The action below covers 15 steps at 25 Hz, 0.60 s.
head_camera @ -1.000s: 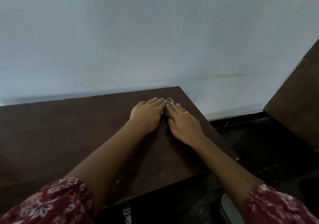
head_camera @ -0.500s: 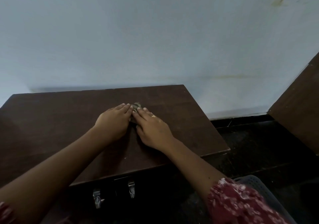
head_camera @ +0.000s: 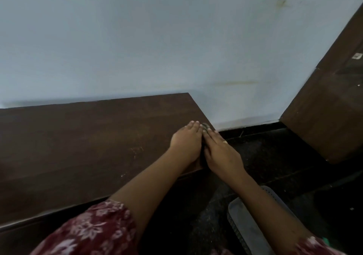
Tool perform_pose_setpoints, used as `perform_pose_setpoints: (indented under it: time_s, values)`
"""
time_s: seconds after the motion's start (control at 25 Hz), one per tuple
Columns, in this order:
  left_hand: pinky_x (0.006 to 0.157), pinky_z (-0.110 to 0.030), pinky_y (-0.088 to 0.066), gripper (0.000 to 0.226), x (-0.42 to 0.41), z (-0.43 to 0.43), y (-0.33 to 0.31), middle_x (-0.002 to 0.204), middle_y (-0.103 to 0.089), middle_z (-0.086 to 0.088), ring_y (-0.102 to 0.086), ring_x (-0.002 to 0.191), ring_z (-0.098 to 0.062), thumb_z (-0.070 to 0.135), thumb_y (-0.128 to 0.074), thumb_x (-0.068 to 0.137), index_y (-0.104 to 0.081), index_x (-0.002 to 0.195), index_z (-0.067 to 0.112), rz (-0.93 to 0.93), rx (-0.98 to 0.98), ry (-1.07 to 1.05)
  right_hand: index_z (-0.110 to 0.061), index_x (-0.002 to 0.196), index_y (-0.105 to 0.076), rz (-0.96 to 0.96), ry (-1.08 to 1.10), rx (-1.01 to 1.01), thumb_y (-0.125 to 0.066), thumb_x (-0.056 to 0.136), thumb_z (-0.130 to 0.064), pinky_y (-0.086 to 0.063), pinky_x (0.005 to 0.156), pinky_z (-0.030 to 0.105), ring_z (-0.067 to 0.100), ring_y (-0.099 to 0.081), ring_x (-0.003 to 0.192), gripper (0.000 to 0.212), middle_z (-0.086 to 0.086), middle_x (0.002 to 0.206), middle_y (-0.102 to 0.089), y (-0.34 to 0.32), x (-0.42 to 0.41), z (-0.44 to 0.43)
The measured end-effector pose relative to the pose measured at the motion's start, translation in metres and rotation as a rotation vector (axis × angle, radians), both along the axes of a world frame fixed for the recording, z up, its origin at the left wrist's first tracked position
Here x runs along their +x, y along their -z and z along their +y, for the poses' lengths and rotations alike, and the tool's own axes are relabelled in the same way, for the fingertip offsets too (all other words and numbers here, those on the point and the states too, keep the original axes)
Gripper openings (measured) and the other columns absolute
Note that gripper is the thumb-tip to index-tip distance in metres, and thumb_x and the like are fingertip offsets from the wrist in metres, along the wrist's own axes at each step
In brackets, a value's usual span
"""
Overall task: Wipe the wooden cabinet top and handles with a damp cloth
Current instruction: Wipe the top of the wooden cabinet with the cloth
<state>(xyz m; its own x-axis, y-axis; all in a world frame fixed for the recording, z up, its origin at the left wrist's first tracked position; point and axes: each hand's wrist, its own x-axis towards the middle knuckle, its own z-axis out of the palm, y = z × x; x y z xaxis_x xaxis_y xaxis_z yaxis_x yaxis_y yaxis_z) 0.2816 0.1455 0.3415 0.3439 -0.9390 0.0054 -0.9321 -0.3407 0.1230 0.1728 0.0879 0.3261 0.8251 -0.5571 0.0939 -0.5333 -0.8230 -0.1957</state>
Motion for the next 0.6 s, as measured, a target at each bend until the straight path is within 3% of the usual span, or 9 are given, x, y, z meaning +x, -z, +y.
perform_pose_setpoints:
  time_s: [0.32, 0.6]
  values:
    - [0.123, -0.034, -0.006, 0.055, 0.079, -0.02, 0.008, 0.162, -0.001, 0.004, -0.002, 0.15, -0.015, 0.018, -0.025, 0.101, -0.005, 0.152, 0.02, 0.06, -0.044, -0.107, -0.015, 0.148, -0.021, 0.011, 0.013, -0.027, -0.03, 0.098, -0.023, -0.021, 0.116, 0.034, 0.024, -0.019, 0.146, 0.051, 0.005, 0.157, -0.024, 0.001, 0.086, -0.03]
    - [0.122, -0.033, -0.009, 0.056, 0.165, 0.006, 0.009, 0.162, -0.009, 0.001, -0.009, 0.149, -0.016, 0.015, -0.029, 0.099, -0.011, 0.151, 0.017, -0.033, -0.026, -0.238, -0.011, 0.147, -0.024, -0.042, -0.106, -0.013, -0.032, 0.096, -0.02, -0.019, 0.117, 0.036, 0.026, -0.021, 0.145, 0.052, 0.009, 0.156, -0.025, 0.004, 0.185, -0.008]
